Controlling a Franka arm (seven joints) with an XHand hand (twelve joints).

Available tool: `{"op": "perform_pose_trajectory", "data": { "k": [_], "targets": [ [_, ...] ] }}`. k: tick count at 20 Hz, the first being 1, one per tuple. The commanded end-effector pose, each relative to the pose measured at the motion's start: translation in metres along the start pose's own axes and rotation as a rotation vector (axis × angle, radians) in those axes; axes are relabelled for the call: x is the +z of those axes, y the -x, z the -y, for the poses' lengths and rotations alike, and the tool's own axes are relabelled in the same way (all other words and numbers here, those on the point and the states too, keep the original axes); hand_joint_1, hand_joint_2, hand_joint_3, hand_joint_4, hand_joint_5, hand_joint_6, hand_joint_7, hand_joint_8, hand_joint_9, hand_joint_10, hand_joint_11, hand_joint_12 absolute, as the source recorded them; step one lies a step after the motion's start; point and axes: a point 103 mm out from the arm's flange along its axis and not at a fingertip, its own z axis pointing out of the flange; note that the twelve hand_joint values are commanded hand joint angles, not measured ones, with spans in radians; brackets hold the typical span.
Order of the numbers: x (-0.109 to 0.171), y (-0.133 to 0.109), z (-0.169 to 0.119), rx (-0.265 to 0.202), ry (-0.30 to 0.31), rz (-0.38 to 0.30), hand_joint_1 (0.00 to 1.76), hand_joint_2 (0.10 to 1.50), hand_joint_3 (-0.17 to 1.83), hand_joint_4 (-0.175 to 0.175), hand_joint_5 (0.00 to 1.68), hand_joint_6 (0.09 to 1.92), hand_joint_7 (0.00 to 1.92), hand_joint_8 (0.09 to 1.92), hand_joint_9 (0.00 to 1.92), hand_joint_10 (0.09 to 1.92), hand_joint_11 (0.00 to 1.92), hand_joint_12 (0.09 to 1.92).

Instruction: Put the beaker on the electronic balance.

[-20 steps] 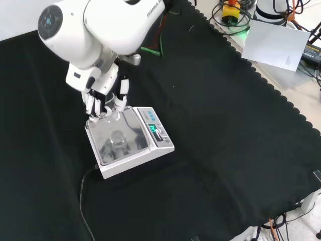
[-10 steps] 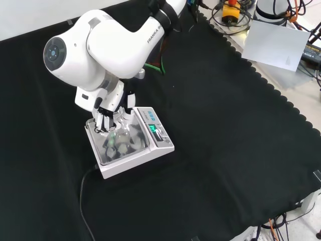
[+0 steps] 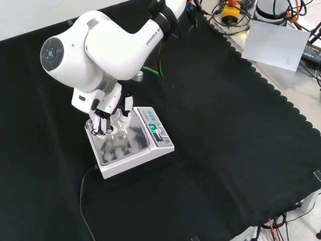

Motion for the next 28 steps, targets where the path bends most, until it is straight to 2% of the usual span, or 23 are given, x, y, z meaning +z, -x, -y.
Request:
{"op": "perform_pose_trajectory", "data": {
  "k": [1,5,10,12,14,16,18,20,22,24,28],
  "targets": [
    [0.018,0.005,0.019,-0.008,-0.061,-0.022,1.03,1.06,-0.16,-0.155,0.69,0.88,0.5,0.88,0.77,0.78,0.9,1.14],
    [0.021,0.006,0.021,-0.007,-0.079,-0.026,0.85,0.92,-0.17,-0.098,0.41,0.86,0.4,0.86,0.57,0.83,0.64,1.31],
    [0.024,0.005,0.022,-0.01,-0.077,-0.029,0.82,0.9,-0.17,-0.092,0.37,0.84,0.36,0.85,0.5,0.85,0.57,1.34],
    [0.022,0.005,0.024,-0.017,-0.074,-0.028,0.81,0.89,-0.17,-0.083,0.35,0.8,0.33,0.85,0.39,0.87,0.46,1.39],
    [0.02,0.004,0.026,-0.02,-0.071,-0.033,0.78,0.88,-0.17,-0.068,0.3,0.75,0.24,0.83,0.2,0.89,0.27,1.45],
    [0.017,0.004,0.029,-0.022,-0.063,-0.031,0.76,0.87,-0.17,-0.045,0.21,0.64,0.1,0.79,0.05,0.64,0.08,1.43],
    [0.015,0.004,0.03,-0.021,-0.048,-0.034,0.75,0.87,-0.17,-0.027,0.18,0.48,0.03,0.74,0.01,0.43,0.02,1.37],
    [0.01,0.005,0.033,-0.016,-0.033,-0.029,0.74,0.87,-0.17,-0.007,0.16,0.32,0.01,0.55,0.0,0.22,0.0,1.27],
    [-0.001,0.005,0.042,-0.007,0.001,-0.023,0.74,0.87,-0.17,0.002,0.16,0.23,0.0,0.41,0.0,0.11,0.0,1.21],
    [-0.018,0.004,0.056,0.005,0.054,0.0,0.73,0.86,-0.16,0.002,0.18,0.17,0.0,0.34,0.01,0.09,0.0,1.19],
    [-0.059,0.003,0.092,0.045,0.174,0.061,0.72,0.86,-0.15,-0.008,0.26,0.1,0.0,0.42,0.01,0.15,0.0,1.2]
  ]
}}
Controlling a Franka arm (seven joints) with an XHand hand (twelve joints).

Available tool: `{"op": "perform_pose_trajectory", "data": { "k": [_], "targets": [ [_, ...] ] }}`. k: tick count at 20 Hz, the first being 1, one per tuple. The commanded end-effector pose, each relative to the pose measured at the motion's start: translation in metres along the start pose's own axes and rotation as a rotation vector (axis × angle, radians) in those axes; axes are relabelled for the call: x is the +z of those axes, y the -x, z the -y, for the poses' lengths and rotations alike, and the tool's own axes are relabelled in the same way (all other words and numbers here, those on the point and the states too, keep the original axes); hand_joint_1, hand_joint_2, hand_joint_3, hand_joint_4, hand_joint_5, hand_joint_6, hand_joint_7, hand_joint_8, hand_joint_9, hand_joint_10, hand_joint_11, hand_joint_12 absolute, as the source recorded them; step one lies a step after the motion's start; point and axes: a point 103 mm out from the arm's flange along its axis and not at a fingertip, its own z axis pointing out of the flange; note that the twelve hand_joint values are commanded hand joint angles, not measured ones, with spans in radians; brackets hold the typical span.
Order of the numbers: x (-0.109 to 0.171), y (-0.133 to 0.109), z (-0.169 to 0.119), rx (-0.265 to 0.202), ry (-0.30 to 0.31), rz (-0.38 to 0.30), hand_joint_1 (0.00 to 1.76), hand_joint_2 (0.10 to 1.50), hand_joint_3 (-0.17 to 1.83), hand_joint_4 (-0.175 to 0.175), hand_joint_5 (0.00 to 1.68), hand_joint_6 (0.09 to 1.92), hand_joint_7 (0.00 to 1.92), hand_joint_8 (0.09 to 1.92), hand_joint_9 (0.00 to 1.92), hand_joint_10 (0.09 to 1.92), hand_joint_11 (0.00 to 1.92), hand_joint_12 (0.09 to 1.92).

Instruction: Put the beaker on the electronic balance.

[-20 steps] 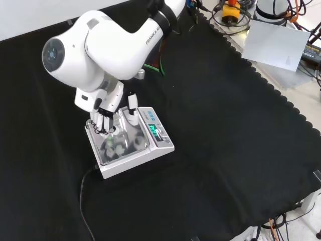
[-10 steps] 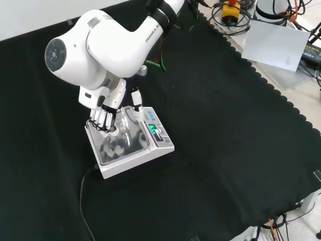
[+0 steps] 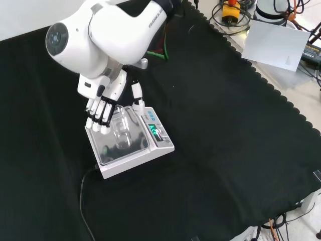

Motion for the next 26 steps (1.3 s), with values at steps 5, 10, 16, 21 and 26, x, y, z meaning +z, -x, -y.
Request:
{"op": "perform_pose_trajectory", "data": {
  "k": [5,10,16,21,26],
  "targets": [
    [-0.095,-0.011,0.113,0.155,0.377,0.177,0.72,0.89,-0.13,-0.035,0.44,0.12,0.19,0.64,0.04,0.6,0.0,1.31],
    [-0.078,-0.014,0.185,0.298,0.509,0.201,0.87,1.05,-0.17,-0.119,0.85,0.59,0.8,0.79,0.83,0.81,0.49,1.37],
    [-0.03,0.0,0.248,0.473,0.491,0.101,1.13,1.14,-0.17,-0.077,1.1,0.84,1.32,0.68,1.36,0.72,1.22,1.04],
    [0.033,0.011,0.297,0.642,0.446,-0.068,1.14,1.15,-0.17,-0.084,1.1,0.85,1.33,0.67,1.37,0.71,1.25,1.02],
    [0.06,0.017,0.335,0.758,0.449,-0.092,1.13,1.16,-0.17,-0.061,1.08,0.88,1.31,0.67,1.35,0.71,1.21,1.04]
  ]
}}
